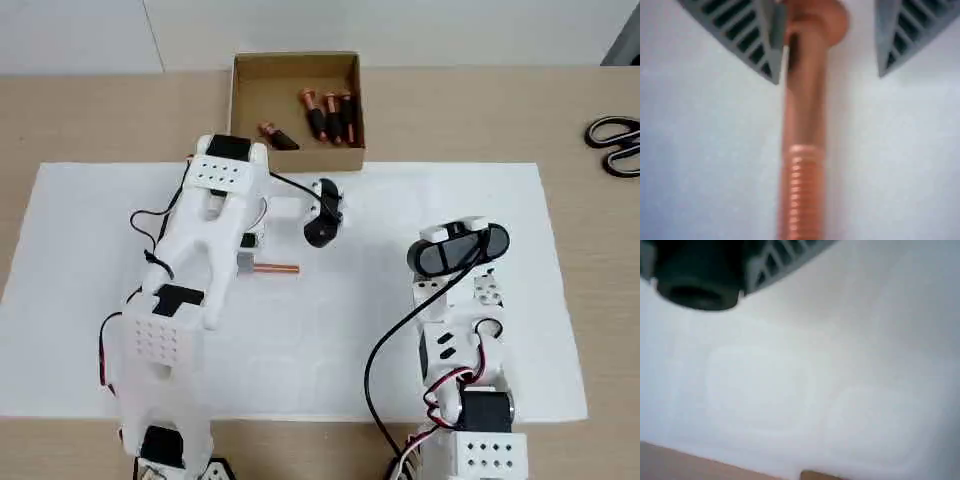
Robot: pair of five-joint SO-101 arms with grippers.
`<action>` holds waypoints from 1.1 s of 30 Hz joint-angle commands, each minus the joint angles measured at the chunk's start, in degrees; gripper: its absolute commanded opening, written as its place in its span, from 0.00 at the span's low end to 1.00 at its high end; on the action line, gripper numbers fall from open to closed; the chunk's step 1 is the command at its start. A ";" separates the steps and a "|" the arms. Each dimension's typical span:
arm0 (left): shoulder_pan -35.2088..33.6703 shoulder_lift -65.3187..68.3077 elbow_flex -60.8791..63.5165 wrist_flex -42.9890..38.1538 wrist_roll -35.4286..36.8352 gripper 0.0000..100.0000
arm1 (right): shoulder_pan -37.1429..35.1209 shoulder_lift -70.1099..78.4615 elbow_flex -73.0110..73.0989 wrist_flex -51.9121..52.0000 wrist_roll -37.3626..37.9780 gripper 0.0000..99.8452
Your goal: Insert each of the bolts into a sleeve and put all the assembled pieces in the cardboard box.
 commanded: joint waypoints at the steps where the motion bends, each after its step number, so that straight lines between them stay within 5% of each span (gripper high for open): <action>1: 0.09 -0.44 -2.68 1.41 -4.22 0.13 | 0.04 -1.01 -3.16 0.13 0.09 0.00; 12: 1.41 -10.55 -2.59 1.41 0.88 0.13 | 0.04 -1.01 -3.16 0.13 0.09 0.00; 19: 8.44 -25.93 2.42 1.41 24.09 0.13 | 0.04 -0.92 -3.08 0.13 0.09 0.00; 23: 9.32 -26.64 7.34 0.79 48.26 0.13 | 0.04 -1.01 -3.08 0.13 0.09 0.00; 30: 1.49 -18.99 10.51 -2.37 108.84 0.13 | 0.04 -1.01 -1.67 -0.13 0.09 0.00; 33: -1.05 -15.65 10.42 -2.81 124.75 0.13 | 0.04 -1.01 -0.18 -0.22 0.09 0.00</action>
